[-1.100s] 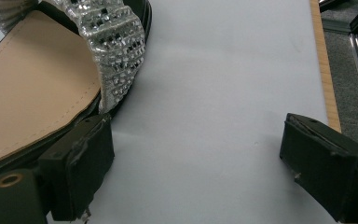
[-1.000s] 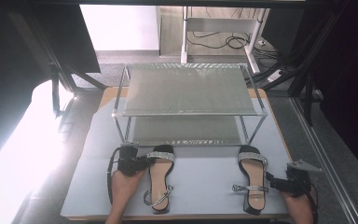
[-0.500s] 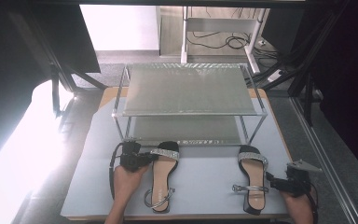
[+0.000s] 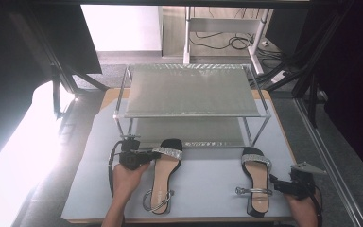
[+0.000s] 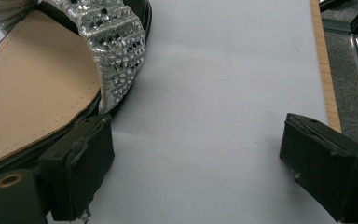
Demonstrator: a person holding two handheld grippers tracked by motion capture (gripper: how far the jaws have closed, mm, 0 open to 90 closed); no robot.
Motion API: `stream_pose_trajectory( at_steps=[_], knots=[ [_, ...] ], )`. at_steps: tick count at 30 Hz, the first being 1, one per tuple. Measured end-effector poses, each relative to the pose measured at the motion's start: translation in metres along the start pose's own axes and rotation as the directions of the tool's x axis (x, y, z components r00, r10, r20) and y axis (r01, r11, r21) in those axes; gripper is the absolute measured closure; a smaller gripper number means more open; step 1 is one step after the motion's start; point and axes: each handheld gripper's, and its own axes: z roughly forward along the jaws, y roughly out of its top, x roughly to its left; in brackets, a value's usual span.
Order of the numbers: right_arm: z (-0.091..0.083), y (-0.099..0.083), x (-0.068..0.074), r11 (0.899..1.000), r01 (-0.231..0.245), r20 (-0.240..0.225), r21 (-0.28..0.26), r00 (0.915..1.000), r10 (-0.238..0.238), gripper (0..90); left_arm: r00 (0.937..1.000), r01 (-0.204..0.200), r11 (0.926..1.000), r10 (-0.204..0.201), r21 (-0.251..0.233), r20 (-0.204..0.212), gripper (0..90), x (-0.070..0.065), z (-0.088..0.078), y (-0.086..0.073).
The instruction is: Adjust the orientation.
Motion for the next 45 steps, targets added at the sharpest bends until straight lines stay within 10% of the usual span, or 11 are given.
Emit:
stream_pose_trajectory(
  at_steps=[10, 14, 18, 24, 28, 33, 45],
  knots=[
    [0.0, 0.0, 0.0, 1.0, 0.0, 0.0, 0.0, 1.0, 0.0, 9.5, 0.9995, -0.031, 0.9994, 0.031, -0.018, 0.005, 72.3, -0.015, -0.014, 0.01],
    [0.0, 0.0, 0.0, 1.0, 0.0, -0.001, 0.0, 1.0, 0.0, 9.6, 0.9922, -0.074, 0.9968, 0.077, 0.03, -0.098, 71.8, -0.01, 0.003, 0.003],
    [0.0, 0.0, 0.0, 1.0, 0.0, -0.001, 0.0, 1.0, 0.0, 9.5, 0.9943, -0.033, 0.9982, 0.038, 0.049, -0.1, 71.9, 0.003, 0.019, -0.007],
    [0.0, 0.0, 0.0, 1.0, 0.0, 0.0, 0.0, 1.0, 0.0, 9.5, 0.9793, -0.121, 0.991, 0.129, 0.057, -0.156, 70.1, 0.002, 0.029, -0.013],
    [0.0, 0.0, 0.0, 1.0, 0.0, 0.0, 0.0, 1.0, 0.0, 9.5, 0.946, -0.233, 0.9714, 0.237, 0.047, -0.221, 65.6, -0.005, 0.034, -0.014],
    [0.0, 0.0, 0.0, 1.0, 0.0, 0.0, 0.0, 1.0, 0.0, 9.5, 0.9361, -0.228, 0.9693, 0.244, 0.091, -0.253, 73.7, -0.011, 0.033, -0.01],
    [0.0, 0.0, 0.0, 1.0, 0.0, -0.001, 0.0, 1.0, 0.0, 9.5, 0.9781, -0.128, 0.9799, 0.15, 0.153, -0.144, 76.1, -0.018, 0.018, 0.008]
  ],
)
